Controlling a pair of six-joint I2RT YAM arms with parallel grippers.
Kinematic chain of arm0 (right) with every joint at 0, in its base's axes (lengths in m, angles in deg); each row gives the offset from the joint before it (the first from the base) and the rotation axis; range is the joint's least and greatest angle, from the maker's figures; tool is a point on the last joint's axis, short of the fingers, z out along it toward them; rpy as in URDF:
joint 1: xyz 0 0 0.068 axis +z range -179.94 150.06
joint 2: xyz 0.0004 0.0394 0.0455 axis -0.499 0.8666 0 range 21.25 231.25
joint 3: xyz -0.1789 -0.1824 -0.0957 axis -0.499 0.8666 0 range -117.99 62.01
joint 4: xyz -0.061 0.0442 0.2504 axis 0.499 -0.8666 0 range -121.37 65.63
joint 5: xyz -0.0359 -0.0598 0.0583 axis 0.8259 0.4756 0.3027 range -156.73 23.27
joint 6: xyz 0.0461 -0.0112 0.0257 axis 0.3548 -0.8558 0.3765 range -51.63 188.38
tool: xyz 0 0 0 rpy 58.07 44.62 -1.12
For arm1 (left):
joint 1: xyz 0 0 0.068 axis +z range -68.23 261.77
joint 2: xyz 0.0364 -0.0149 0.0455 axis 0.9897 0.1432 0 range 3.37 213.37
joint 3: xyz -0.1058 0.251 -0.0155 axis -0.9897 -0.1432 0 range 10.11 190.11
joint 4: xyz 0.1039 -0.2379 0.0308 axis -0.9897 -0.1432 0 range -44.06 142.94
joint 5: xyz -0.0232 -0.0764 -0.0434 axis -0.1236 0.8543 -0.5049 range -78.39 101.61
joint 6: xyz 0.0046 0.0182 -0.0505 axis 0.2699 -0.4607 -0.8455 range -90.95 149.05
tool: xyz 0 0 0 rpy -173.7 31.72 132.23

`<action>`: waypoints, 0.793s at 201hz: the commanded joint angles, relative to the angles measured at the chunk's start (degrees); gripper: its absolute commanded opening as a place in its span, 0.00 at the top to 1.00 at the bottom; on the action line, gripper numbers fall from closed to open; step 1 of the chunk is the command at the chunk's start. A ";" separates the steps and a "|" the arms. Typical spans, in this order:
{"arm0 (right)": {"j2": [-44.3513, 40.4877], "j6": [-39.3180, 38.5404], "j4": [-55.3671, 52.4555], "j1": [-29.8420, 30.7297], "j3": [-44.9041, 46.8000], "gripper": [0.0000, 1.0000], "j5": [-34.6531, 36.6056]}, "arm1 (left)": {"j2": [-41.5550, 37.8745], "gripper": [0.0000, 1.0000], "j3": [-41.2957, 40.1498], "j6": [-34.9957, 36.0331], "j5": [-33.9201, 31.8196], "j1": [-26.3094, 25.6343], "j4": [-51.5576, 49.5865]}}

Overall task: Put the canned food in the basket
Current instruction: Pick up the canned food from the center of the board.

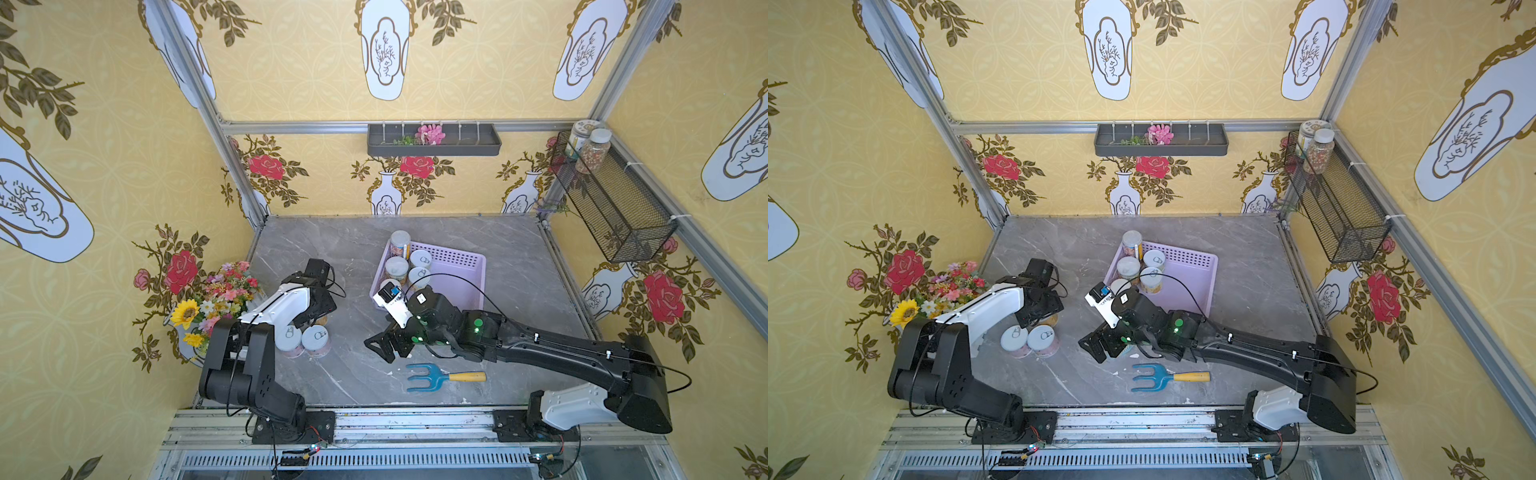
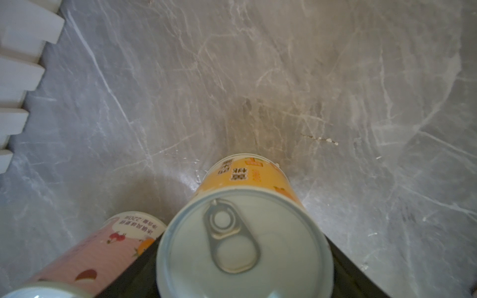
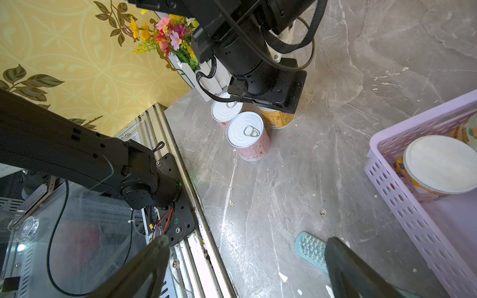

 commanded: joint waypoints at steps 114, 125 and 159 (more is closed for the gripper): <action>-0.69 2.64 1.15 -3.16 1.89 0.03 0.05 | -8.40 0.24 0.34 2.61 2.67 -1.10 0.11; -0.96 3.17 1.07 -4.46 2.41 0.03 -0.43 | -9.49 0.25 0.73 2.69 2.89 -1.91 -0.42; -2.66 3.91 0.63 -8.30 4.19 0.02 -1.48 | -11.84 0.25 2.79 2.74 2.35 -6.57 -2.09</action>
